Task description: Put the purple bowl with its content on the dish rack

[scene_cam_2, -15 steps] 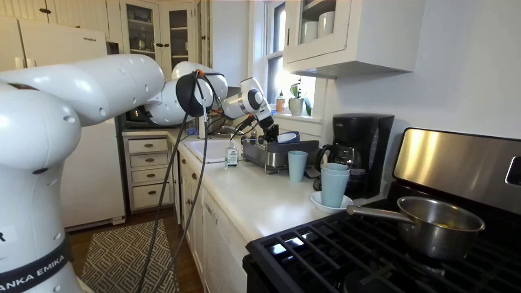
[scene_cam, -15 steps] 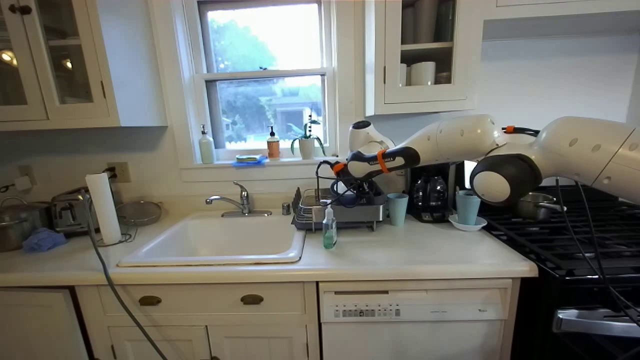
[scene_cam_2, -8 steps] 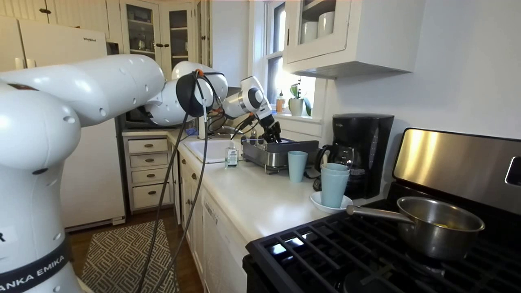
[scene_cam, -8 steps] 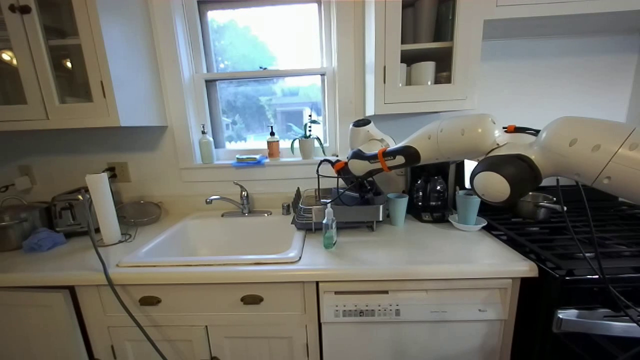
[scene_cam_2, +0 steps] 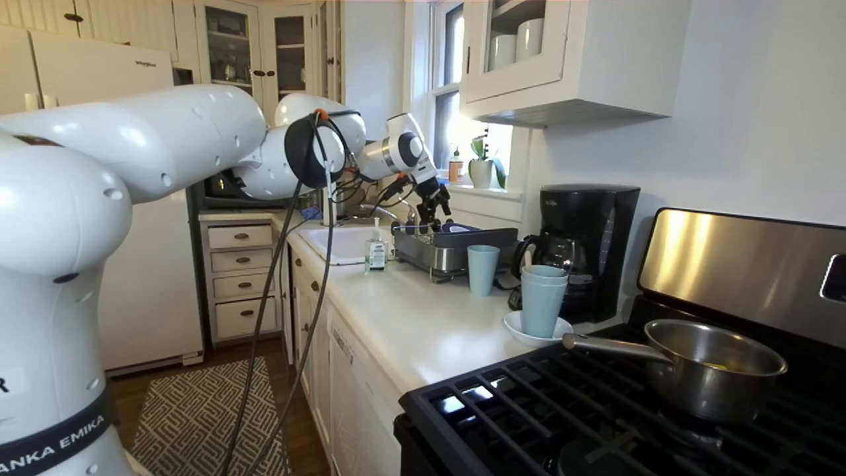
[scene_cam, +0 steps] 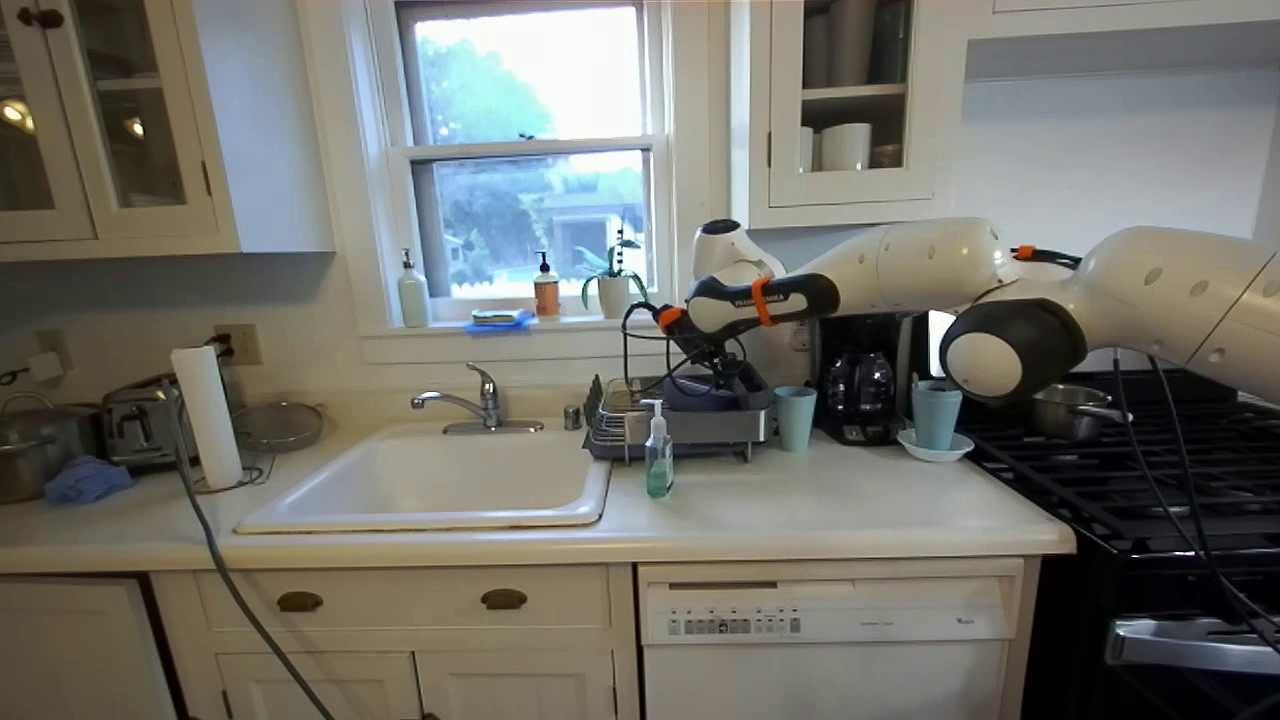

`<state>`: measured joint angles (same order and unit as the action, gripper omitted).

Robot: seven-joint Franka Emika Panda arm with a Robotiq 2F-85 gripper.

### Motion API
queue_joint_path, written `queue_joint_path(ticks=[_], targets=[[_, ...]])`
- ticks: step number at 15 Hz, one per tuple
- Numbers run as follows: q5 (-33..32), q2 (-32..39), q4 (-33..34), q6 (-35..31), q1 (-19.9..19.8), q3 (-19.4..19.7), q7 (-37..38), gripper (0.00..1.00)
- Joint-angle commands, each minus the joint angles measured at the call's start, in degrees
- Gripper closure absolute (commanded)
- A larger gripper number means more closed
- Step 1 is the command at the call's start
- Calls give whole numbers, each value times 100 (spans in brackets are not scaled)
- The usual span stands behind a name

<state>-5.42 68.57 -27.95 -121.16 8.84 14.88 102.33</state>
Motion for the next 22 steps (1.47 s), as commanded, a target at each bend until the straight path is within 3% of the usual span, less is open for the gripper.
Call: queue_joint_path(ticks=[1,2,3,5,11,18,19,22], targets=[[280,-471,46,420,-9,-493,-1080,0],[346,-619,37,582,-18,-648,-1412,0],[319,-436,699,1118,-132,-892,-1734,0],[319,-1070,192,1541,-123,-1055,-2384,0],[590,-1988,247,3203,-380,-1469,-4179,0],[805,-2730,181,5231,-759,-1568,-6146,0],[705,-2497,321,4800,-582,-1437,-5668,0],[703,-2548,315,4871,-630,-1415,-5748,0]])
